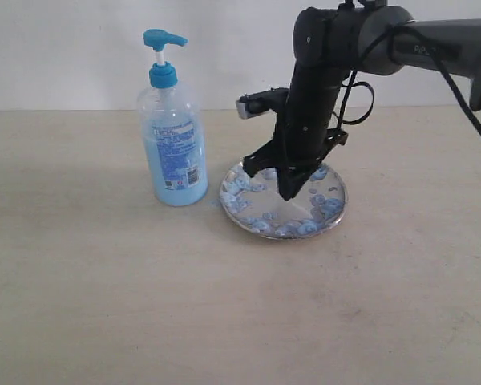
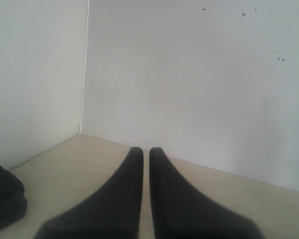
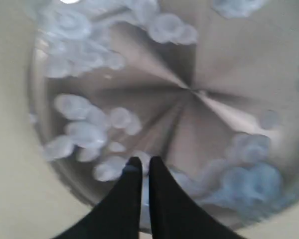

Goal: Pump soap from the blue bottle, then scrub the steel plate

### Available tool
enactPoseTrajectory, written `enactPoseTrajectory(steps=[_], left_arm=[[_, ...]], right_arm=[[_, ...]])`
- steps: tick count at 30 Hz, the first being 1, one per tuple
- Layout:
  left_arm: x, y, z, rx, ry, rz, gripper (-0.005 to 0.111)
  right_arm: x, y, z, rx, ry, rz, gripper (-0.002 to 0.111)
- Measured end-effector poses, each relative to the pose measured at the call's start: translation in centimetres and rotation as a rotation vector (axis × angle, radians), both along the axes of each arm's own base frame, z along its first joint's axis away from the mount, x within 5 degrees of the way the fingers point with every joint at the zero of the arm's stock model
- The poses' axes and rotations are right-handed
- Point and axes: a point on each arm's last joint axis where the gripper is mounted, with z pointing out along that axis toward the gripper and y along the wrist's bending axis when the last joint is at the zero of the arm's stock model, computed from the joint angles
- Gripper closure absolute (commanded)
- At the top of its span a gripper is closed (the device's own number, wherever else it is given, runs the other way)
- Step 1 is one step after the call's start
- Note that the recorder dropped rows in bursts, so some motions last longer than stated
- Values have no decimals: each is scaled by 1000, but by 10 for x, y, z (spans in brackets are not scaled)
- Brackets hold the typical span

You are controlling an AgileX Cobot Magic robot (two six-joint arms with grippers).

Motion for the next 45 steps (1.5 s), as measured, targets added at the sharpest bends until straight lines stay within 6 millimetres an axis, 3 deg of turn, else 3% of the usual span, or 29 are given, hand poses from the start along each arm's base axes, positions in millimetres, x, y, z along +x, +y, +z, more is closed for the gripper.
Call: enactPoseTrajectory(steps=[1, 3, 6, 10, 12, 14, 16, 19, 21, 24, 26, 28, 30, 33, 35, 38, 40, 42, 43, 45], left_arm=[[0, 0, 0, 0, 0, 0, 103], [0, 0, 0, 0, 0, 0, 103], [0, 0, 0, 0, 0, 0, 103], [0, 0, 0, 0, 0, 0, 103], [0, 0, 0, 0, 0, 0, 103], [0, 0, 0, 1, -2, 0, 103], [0, 0, 0, 1, -2, 0, 103], [0, 0, 0, 1, -2, 0, 103], [0, 0, 0, 1, -2, 0, 103], [0, 0, 0, 1, -2, 0, 103], [0, 0, 0, 1, -4, 0, 103], [0, 0, 0, 1, -4, 0, 103], [0, -1, 0, 1, -4, -14, 103], [1, -3, 0, 1, -4, -61, 103], [1, -4, 0, 1, -4, -78, 103], [2, -5, 1, 2, -6, -97, 103], [2, -6, 1, 2, -6, -105, 103], [2, -6, 1, 2, -6, -106, 103], [2, -6, 1, 2, -6, -106, 103], [2, -6, 1, 2, -6, -106, 103]], right_arm=[[6, -13, 1, -90, -47, -27, 108], [22, -20, 5, -75, -194, -114, 108], [28, -8, 8, 93, -240, -146, 108], [1, 17, 4, 135, -57, 171, 108], [-5, 14, -1, 51, -19, 245, 108], [1, 1, -5, -105, -60, 204, 108], [18, -14, -8, -193, -197, 0, 108], [29, -18, -7, -125, -290, -247, 108], [21, -11, -8, -120, -213, -208, 108], [1, -3, -14, -181, -54, 90, 108], [-4, -7, -19, -265, -20, 216, 108], [1, -20, -20, -400, -58, 186, 108], [15, -29, -17, -436, -209, -22, 108], [22, -21, -14, -265, -312, -339, 108], [16, -7, -14, -191, -253, -300, 108], [-3, 13, -15, -183, -110, -108, 108], [-12, 15, -7, -226, -68, -132, 108], [-14, 5, 17, -289, -136, -245, 108], [-15, -1, 34, -308, -188, -288, 108], [-26, -12, 94, -283, -383, -352, 108]])
